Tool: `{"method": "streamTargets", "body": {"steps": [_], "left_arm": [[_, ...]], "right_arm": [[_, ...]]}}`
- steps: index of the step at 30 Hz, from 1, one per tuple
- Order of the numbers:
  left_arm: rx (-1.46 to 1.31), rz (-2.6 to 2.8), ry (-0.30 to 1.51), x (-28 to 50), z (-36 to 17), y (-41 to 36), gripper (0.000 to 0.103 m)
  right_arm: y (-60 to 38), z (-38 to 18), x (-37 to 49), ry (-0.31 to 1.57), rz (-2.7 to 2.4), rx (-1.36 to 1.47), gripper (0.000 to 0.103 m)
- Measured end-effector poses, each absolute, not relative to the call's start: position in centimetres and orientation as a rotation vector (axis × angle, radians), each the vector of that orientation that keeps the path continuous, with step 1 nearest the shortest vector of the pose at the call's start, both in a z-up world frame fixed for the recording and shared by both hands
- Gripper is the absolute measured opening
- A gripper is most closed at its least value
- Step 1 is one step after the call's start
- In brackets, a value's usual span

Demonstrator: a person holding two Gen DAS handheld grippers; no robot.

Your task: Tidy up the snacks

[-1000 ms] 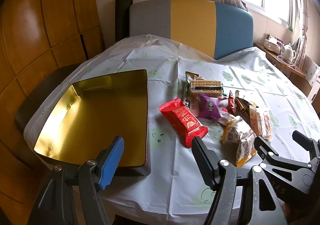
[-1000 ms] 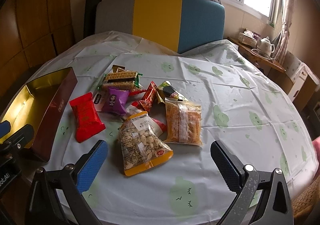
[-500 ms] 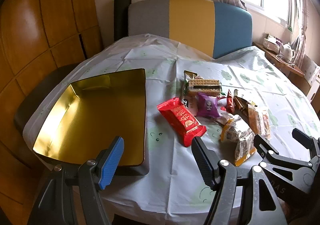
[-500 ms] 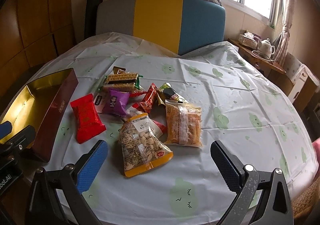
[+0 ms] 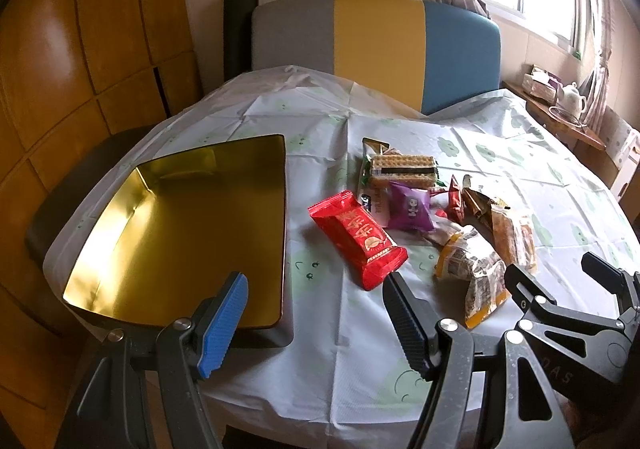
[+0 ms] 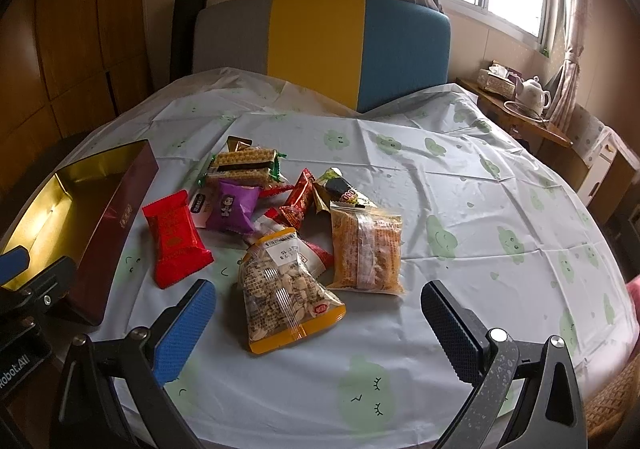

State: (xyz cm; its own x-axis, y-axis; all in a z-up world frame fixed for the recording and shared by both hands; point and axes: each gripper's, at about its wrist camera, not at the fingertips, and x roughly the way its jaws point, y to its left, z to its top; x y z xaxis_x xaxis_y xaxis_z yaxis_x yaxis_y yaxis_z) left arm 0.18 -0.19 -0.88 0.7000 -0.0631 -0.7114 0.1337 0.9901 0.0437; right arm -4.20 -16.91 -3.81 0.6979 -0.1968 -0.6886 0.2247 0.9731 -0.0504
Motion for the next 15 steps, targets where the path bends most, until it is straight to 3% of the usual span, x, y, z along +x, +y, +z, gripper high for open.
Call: {"method": "streamTargets", "body": {"steps": [15], "left_arm": [[0.103,-0.168,0.818,0.2,-1.5,-1.0,0.071]], "right_arm": [[-18.6,-4.0,-3.8,0.774,-0.226,0.05,0.103]]}}
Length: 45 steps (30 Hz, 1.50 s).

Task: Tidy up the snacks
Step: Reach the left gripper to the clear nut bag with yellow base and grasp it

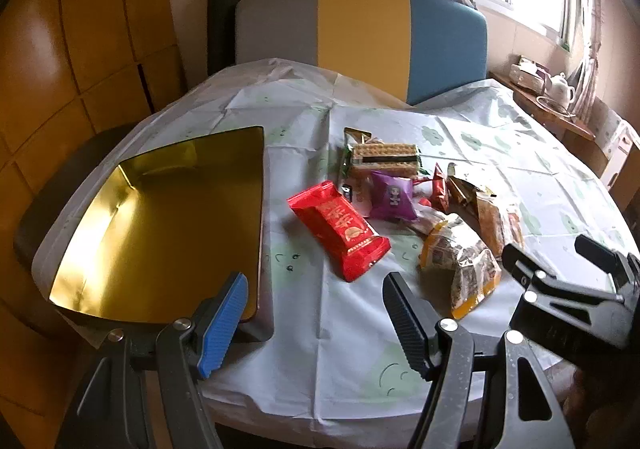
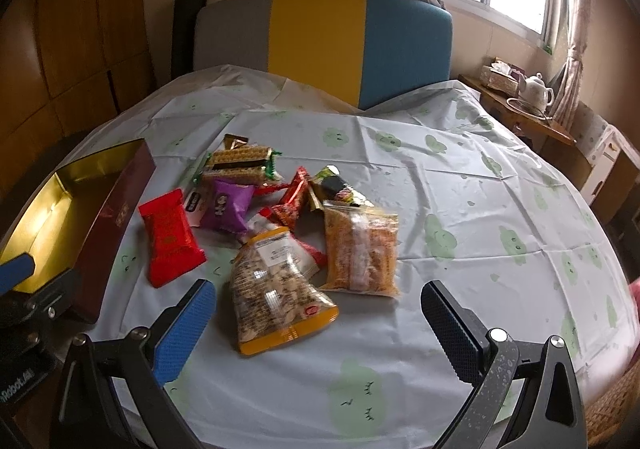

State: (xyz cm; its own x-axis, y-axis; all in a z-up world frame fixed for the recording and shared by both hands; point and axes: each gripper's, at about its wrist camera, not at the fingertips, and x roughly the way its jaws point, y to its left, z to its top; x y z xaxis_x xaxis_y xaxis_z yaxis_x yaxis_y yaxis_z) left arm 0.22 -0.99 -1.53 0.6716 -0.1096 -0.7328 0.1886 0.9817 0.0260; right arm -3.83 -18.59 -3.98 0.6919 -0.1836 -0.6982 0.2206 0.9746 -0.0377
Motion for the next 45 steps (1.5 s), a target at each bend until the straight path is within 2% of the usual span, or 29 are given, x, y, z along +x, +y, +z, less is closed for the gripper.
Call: {"method": "streamTargets", "body": {"steps": [13,18,25,27,29,39,42,44,45], "left_arm": [[0.067,-0.314,0.846,0.1,-1.9,-2.1,0.072],[0.01,-0.429,0.905,0.9,-2.5,-3.1,0.082],[-0.046,-0.523,1.071,3.7,-4.5,-5.3,0.084],[-0.039,-0.515,1.107,4.6,-4.8,-6.4,0.078],[-0.067,-0.528,1.137,5.3,-4.9,-7.1,0.063],[-0.114,-0.535,1.262,8.1,-6.6,-12.0,0.06],[-0.056,-0.519,1.232,8.4,-7.3,-13.3,0.06],[-0.035,-0.519,1.228,8.5,-8.3,-13.6,0.066],[-0.061,-0.53,1.226,8.4,-8.4,-13.2,0.064]], "right_arm": [[-25.3,-1.4,-0.8,0.83,-0.126,-0.005,0.103],[-30.1,-2.0,1.5,0.859,-0.107,-0.008,0.103],[-35.4,-4.1,2.7,0.947,-0.165,0.247,0.103],[-35.4,-3.8,2.6,0.936,-0.164,0.251,0.103],[-35.3,-3.8,2.5,0.931,-0.153,0.256,0.103],[-35.3,-3.1,2.4,0.907,-0.14,0.281,0.103],[-35.4,-3.1,2.6,0.906,-0.132,0.286,0.103],[-35.3,-3.0,2.6,0.903,-0.13,0.282,0.103],[-35.3,-3.0,2.6,0.903,-0.129,0.279,0.103]]}}
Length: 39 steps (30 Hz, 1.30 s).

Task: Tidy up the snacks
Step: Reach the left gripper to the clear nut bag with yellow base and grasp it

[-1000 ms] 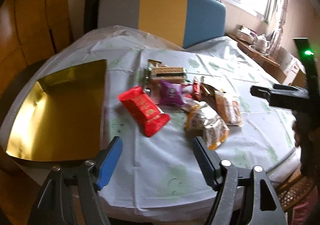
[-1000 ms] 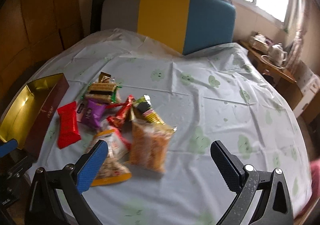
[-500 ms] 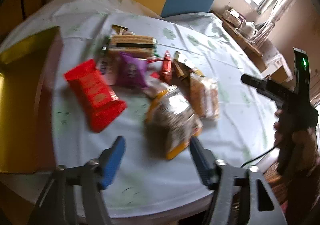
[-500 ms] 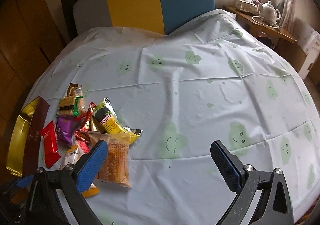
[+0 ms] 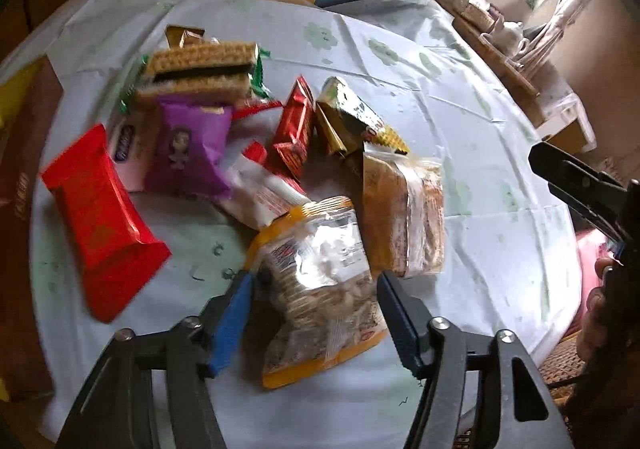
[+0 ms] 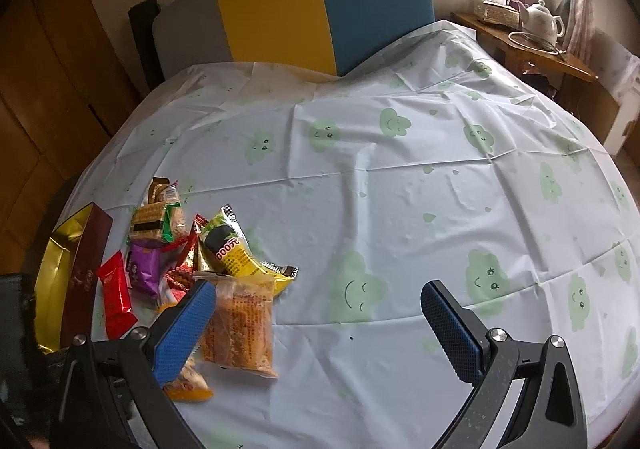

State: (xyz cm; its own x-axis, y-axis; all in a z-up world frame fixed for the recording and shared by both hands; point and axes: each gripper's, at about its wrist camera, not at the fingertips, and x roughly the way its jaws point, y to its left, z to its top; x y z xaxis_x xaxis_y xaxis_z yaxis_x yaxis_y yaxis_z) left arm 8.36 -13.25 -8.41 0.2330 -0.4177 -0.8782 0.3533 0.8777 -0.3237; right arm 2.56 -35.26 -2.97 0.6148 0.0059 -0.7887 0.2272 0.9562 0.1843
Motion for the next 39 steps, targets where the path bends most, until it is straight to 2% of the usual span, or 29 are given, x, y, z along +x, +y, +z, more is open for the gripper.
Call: {"method": "streamTargets", "body": {"steps": [1,2,9,17,21,28,31,34,39], "left_arm": [[-0.091,-0.557,1.236,8.2,-8.7,-12.9,0.058],[-0.097,-0.579,1.247,8.0,-8.8,-12.7,0.048],[0.028,-0.624,1.136,5.3,-8.4,-11.0,0.046],[0.123,-0.611,1.129,4.3,-8.6,-11.9,0.05],[0.167,-0.59,1.124,4.2,-8.7,-12.8,0.059],[0.278,-0.596,1.168,4.7,-9.2,-14.9,0.067],[0.376,-0.592,1.132,3.7,-9.7,-16.1,0.076],[0.394,-0.566,1.082,2.8,-9.8,-16.3,0.077],[0.346,-0.587,1.139,3.6,-9.8,-15.9,0.077]], "right_arm": [[-35.2,-2.9,2.6,0.903,-0.131,0.276,0.103],[-35.2,-2.9,2.5,0.902,-0.134,0.272,0.103],[-34.8,-2.8,2.5,0.9,-0.136,0.244,0.103],[-34.6,-3.2,2.4,0.916,-0.158,0.209,0.103],[-34.7,-3.3,2.5,0.925,-0.165,0.218,0.103],[-34.8,-3.4,2.5,0.936,-0.158,0.228,0.103],[-34.7,-3.4,2.6,0.939,-0.155,0.226,0.103],[-34.6,-3.5,2.6,0.941,-0.153,0.221,0.103],[-34.5,-3.5,2.6,0.944,-0.153,0.219,0.103]]}}
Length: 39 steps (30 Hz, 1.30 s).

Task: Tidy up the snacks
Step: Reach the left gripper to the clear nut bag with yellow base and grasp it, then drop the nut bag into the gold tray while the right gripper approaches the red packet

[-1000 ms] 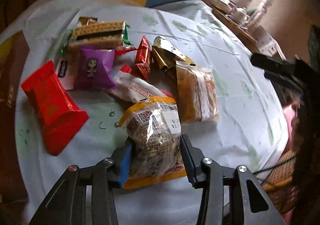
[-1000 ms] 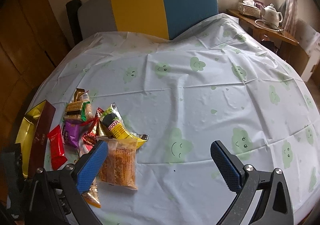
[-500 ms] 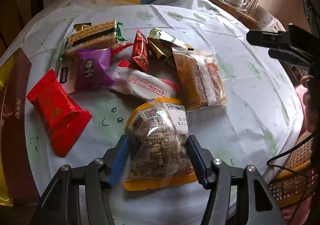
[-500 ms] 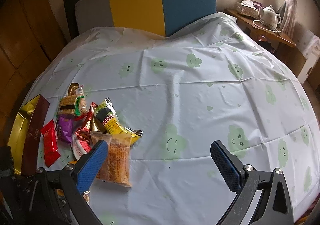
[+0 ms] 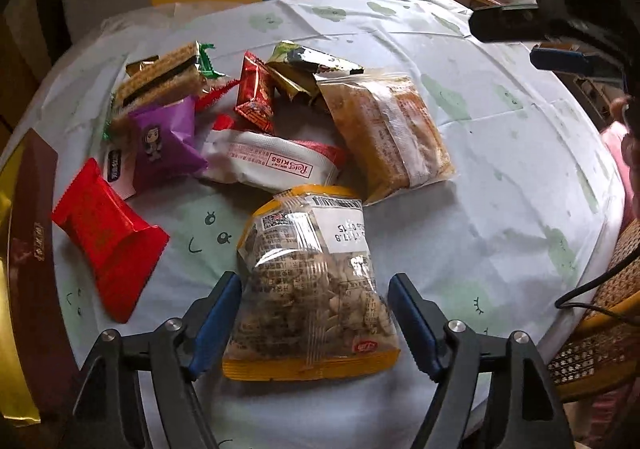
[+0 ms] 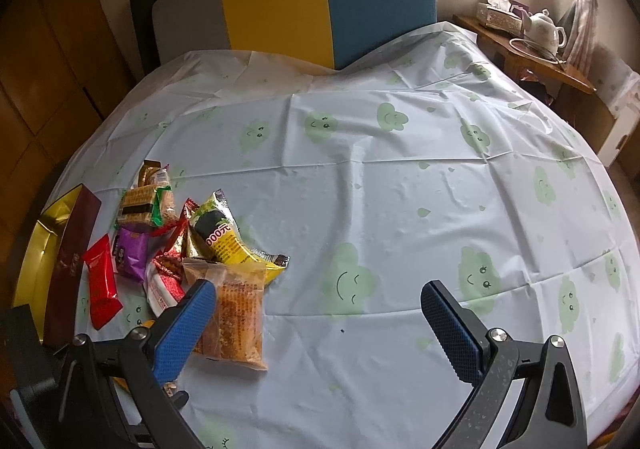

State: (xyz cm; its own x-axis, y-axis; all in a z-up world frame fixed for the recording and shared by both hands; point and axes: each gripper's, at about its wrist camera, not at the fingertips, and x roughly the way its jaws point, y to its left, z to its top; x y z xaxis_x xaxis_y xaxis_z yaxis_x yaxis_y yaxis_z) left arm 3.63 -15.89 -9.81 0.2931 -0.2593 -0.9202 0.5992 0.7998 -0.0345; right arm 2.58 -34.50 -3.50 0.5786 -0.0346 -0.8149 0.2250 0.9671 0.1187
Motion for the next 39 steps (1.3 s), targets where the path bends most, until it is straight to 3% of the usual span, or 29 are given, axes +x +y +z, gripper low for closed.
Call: {"method": "streamTargets", "body": {"steps": [10,12,17,24,33,36,39], "left_arm": [[0.382,-0.628,1.184,5.2,-10.2,-16.8,0.081],[0.394,-0.607,1.176,4.8,-9.9,-16.6,0.068],[0.362,-0.628,1.136,4.2,-9.1,-15.5,0.056],[0.347,-0.654,1.067,2.6,-8.8,-14.1,0.056],[0.253,-0.613,0.969,0.5,-4.6,-7.1,0.056],[0.186,-0.575,0.956,0.4,-3.4,-3.9,0.056],[0.107,-0.526,0.934,0.6,-2.4,-0.7,0.056]], "right_arm": [[-34.4,-3.6,2.6,0.945,-0.155,0.202,0.103],[-34.4,-3.6,2.5,0.945,-0.156,0.196,0.103],[-34.3,-3.6,2.6,0.947,-0.159,0.189,0.103],[-34.2,-3.9,2.7,0.96,-0.176,0.167,0.103],[-31.6,-4.1,2.7,0.958,-0.059,0.12,0.103],[-29.5,-4.3,2.9,0.971,0.034,0.13,0.094],[-25.8,-4.2,3.5,0.978,0.132,0.089,0.078]]}}
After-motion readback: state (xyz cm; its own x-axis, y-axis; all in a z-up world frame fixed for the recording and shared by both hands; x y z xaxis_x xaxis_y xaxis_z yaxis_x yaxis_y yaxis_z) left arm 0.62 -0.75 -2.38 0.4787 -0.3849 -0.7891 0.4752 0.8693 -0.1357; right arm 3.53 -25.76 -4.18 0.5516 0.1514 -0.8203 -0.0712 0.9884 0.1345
